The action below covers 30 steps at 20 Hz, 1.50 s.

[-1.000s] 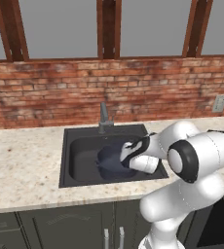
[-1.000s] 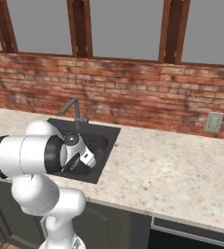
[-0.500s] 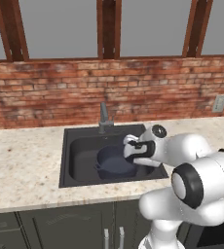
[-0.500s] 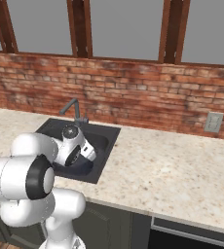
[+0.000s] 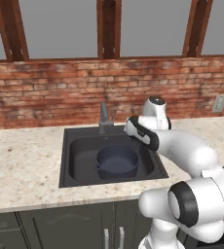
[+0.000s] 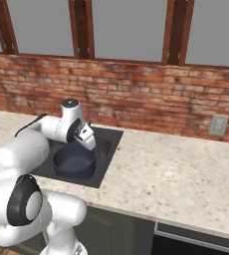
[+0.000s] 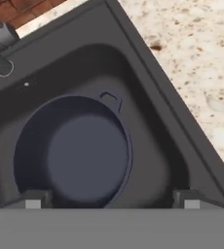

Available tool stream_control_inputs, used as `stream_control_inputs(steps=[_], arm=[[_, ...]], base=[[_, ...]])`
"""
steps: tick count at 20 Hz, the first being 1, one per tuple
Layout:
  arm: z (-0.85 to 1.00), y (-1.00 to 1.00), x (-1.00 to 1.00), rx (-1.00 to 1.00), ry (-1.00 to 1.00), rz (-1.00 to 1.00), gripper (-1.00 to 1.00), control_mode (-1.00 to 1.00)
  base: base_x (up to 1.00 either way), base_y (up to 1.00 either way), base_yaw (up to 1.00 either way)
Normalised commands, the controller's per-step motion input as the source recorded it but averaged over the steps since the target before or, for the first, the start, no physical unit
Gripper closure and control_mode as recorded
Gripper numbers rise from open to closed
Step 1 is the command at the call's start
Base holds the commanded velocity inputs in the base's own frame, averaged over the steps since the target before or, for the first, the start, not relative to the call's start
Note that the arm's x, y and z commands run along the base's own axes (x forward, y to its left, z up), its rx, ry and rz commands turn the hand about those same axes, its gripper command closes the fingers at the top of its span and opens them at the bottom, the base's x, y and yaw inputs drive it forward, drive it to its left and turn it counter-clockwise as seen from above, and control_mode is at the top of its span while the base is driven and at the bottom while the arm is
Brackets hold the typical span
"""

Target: Move the pot and pan from the stove into the sink.

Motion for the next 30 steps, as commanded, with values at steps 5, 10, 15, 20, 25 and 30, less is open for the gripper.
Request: stream_control_inputs(steps=[5, 10, 15, 20, 25, 30], arm=[[0.51, 0.00, -0.61, -0.06, 0.20, 0.11, -1.00, -1.00], [0.23, 0.00, -0.83, -0.03, 0.05, 0.18, -1.00, -1.00], [0.00, 0.01, -0.92, 0.00, -0.02, 0.15, -1.00, -1.00], [0.00, 0.00, -0.85, 0.00, 0.00, 0.20, -1.00, -1.00], [0.00, -0.02, -0.62, 0.00, -0.10, 0.25, -1.00, -1.00], [0.00, 0.00, -0.34, 0.00, -0.39, 0.18, -1.00, -1.00]], base=[[0.00, 0.00, 0.00], [0.00, 0.00, 0.00], [0.00, 0.00, 0.00], [0.00, 0.00, 0.00], [0.00, 0.00, 0.00], [0.00, 0.00, 0.00]])
